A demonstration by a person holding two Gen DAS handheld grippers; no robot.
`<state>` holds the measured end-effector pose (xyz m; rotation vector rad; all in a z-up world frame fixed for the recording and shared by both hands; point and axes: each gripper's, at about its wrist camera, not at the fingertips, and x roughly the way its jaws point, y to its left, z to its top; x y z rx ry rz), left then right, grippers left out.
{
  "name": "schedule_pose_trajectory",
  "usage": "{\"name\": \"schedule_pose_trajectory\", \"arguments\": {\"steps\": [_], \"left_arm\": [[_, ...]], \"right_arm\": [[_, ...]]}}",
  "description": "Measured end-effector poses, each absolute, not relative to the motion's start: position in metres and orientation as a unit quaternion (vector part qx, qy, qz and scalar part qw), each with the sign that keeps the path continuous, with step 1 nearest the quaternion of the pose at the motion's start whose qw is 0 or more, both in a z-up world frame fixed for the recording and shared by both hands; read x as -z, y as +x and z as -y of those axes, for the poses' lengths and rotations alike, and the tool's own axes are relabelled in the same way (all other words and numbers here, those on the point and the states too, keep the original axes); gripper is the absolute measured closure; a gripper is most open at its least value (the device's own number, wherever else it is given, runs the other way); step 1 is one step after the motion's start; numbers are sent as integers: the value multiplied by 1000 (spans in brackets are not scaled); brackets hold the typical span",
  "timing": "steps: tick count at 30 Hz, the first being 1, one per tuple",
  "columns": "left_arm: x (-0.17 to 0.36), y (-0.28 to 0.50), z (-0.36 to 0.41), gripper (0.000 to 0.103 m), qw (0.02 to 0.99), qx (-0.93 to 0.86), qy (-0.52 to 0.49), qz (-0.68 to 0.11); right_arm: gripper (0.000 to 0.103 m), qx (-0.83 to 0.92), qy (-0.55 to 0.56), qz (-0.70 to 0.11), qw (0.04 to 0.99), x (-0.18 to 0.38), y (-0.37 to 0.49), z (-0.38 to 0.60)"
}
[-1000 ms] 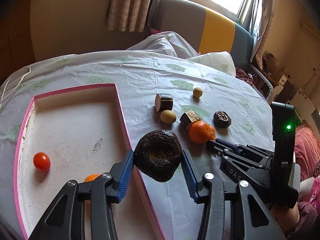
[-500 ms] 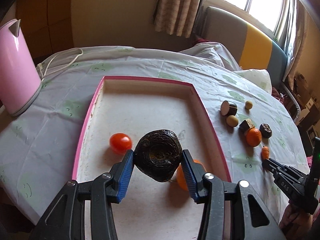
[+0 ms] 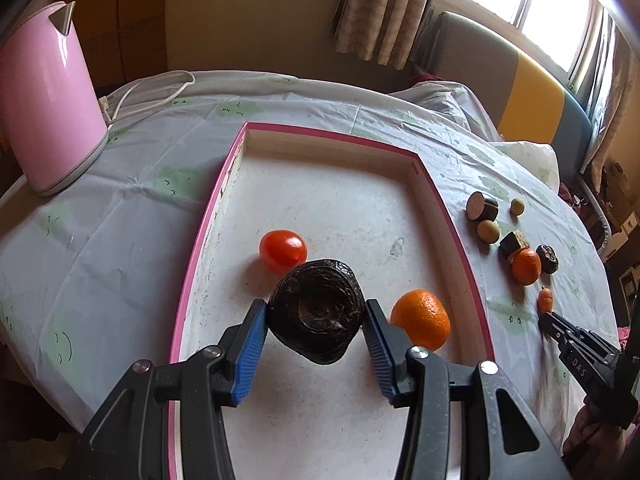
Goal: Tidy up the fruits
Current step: 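Place the dark fruit in the tray with the left gripper while the right gripper grasps the carrot, then carry the carrot into the tray and open the right gripper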
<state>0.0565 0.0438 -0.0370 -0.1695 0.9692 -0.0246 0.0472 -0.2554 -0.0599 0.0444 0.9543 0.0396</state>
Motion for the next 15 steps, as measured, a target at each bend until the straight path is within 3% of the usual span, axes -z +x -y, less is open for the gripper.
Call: {"name": "schedule_pose_trajectory", "arguments": {"steps": [5,7,15], "left_arm": [[37,52,-48,51,882,13,-83,-463],[35,50,-49,45,885,14,-83,-458],[25,39,-53,45,892,13,-80,-444]], "right_arm": [[90,-23,27,-459,888,59,43,256],[90,-27,30,-459,888,58,41,255],[90,-49,31,-454,889,54,31,242]]}}
